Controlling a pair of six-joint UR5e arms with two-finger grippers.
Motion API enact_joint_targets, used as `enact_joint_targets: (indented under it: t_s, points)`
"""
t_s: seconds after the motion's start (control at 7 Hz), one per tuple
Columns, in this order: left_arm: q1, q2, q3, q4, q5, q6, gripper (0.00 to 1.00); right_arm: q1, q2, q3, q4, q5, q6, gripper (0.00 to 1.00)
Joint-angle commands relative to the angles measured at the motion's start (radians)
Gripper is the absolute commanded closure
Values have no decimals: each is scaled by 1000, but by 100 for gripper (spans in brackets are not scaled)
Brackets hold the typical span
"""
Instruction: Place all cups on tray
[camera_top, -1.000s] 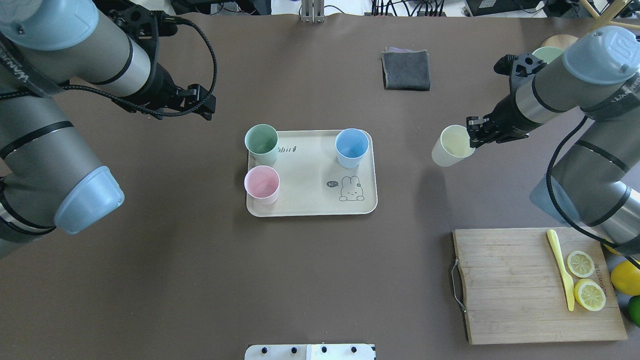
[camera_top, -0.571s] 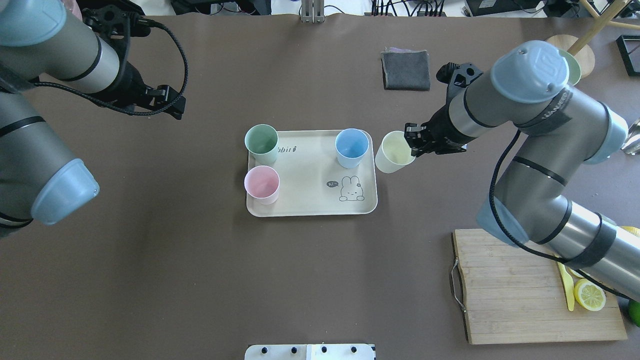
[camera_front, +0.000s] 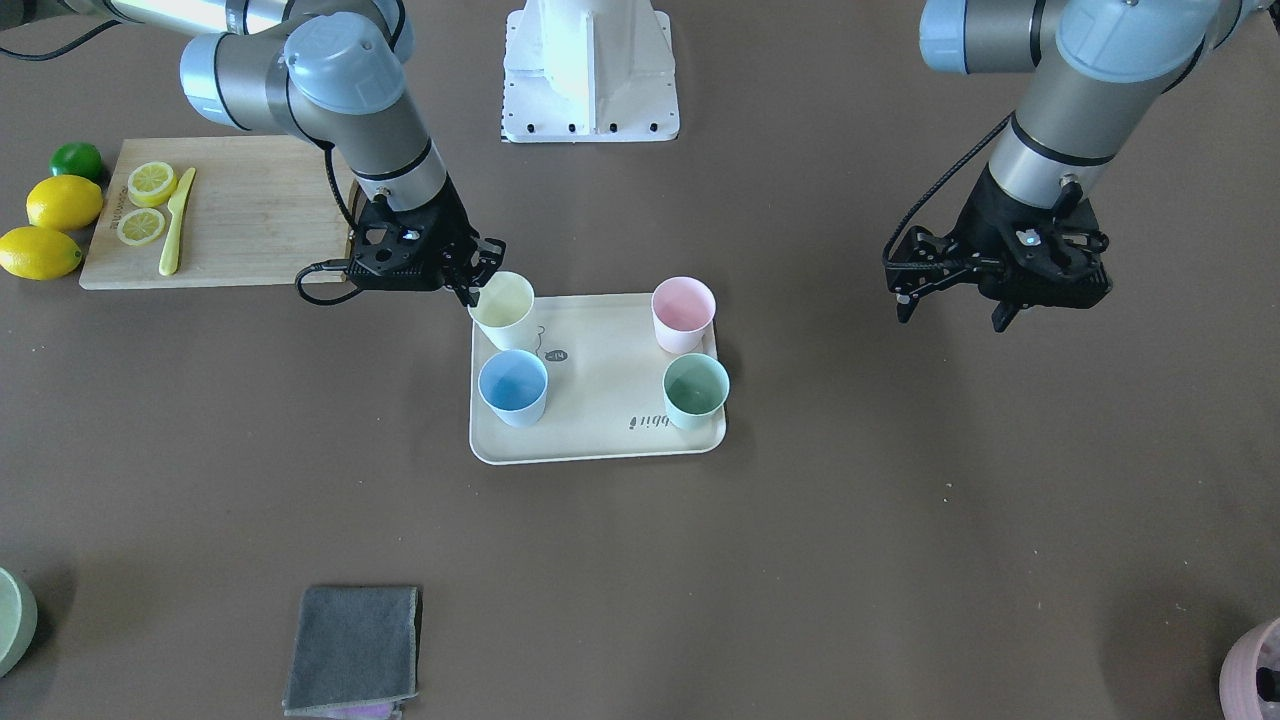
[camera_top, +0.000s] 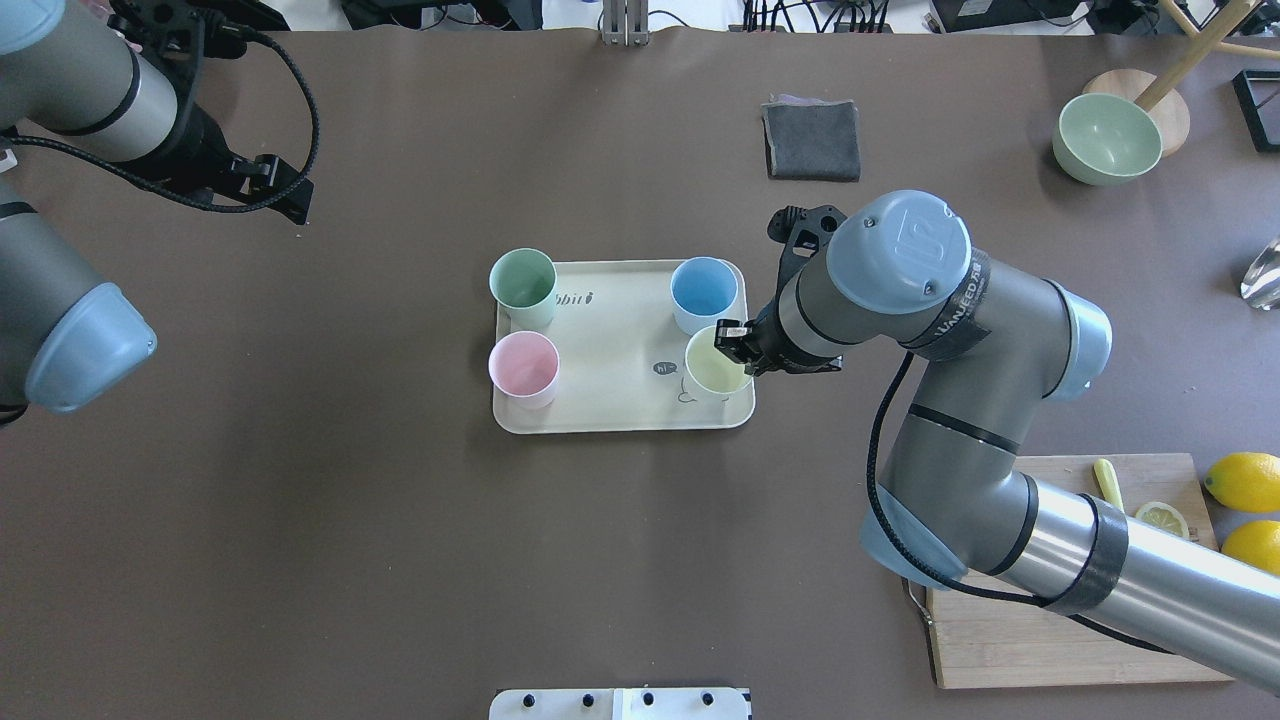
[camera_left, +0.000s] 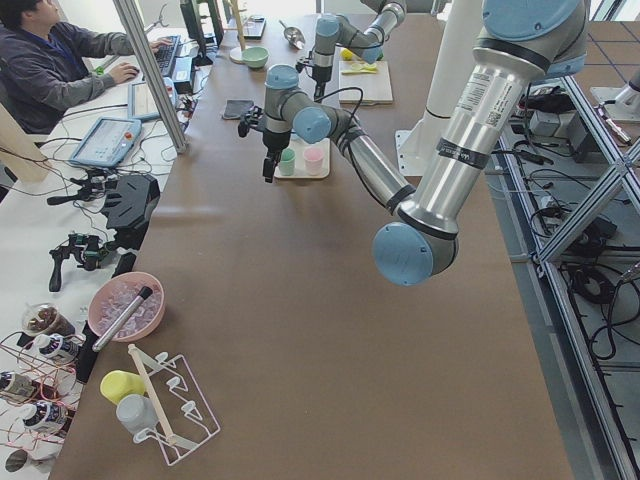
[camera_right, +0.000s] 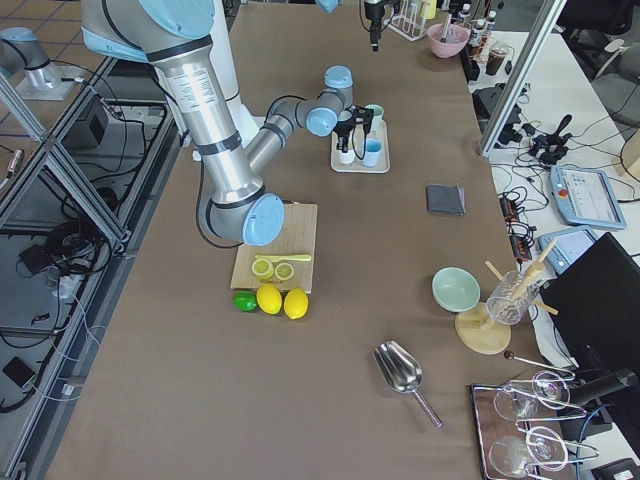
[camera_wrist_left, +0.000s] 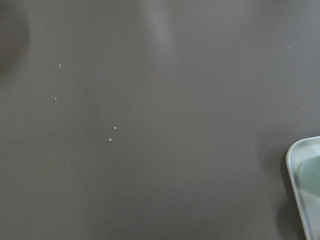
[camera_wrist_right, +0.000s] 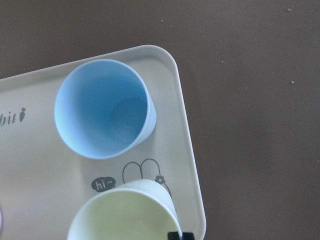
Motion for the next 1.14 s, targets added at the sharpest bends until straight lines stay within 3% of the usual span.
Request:
enact_joint_targets:
  t_s: [0.0,0.14,0.43,0.86,1.0]
  points:
    - [-1,2,1,1,0,2,2,-14,25,-5,-3,-19,28,46]
    - [-4,14,1,0,0,2,2,-8,26,-2,-2,-32,18,0]
    - [-84,75,2,1,-69,116,2,74,19,6,-5,9,-54,0]
    - [-379,305,24,3,-210,559,2,296,-77,27,-52,172,-406,0]
    - [-450,355,38,14,-209,686,2,368,-110,26,-73,222,-556,0]
